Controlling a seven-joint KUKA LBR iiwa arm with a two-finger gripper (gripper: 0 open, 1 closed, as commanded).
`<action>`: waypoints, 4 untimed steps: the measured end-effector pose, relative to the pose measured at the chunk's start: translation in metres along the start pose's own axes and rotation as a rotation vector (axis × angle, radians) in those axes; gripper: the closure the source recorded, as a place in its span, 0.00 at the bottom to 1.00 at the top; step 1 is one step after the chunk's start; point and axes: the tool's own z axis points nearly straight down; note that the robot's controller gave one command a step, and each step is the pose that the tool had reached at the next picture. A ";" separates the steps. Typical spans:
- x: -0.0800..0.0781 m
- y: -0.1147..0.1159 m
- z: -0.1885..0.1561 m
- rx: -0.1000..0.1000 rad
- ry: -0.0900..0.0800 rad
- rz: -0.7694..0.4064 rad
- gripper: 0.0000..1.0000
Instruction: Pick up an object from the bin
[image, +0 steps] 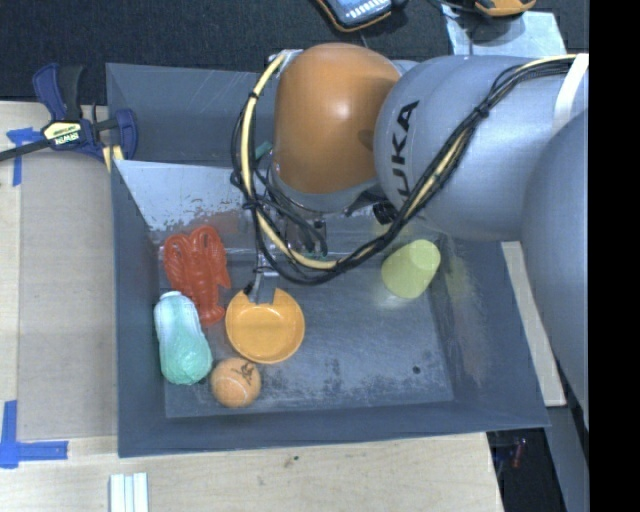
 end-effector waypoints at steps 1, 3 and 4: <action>0.000 0.000 0.000 0.000 0.000 0.000 0.00; -0.005 -0.014 0.050 -0.002 -0.005 0.145 0.00; -0.003 0.016 0.064 -0.001 -0.010 -0.297 0.00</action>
Offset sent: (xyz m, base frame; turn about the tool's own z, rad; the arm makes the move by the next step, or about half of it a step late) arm 0.0163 -0.0077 -0.0423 0.1338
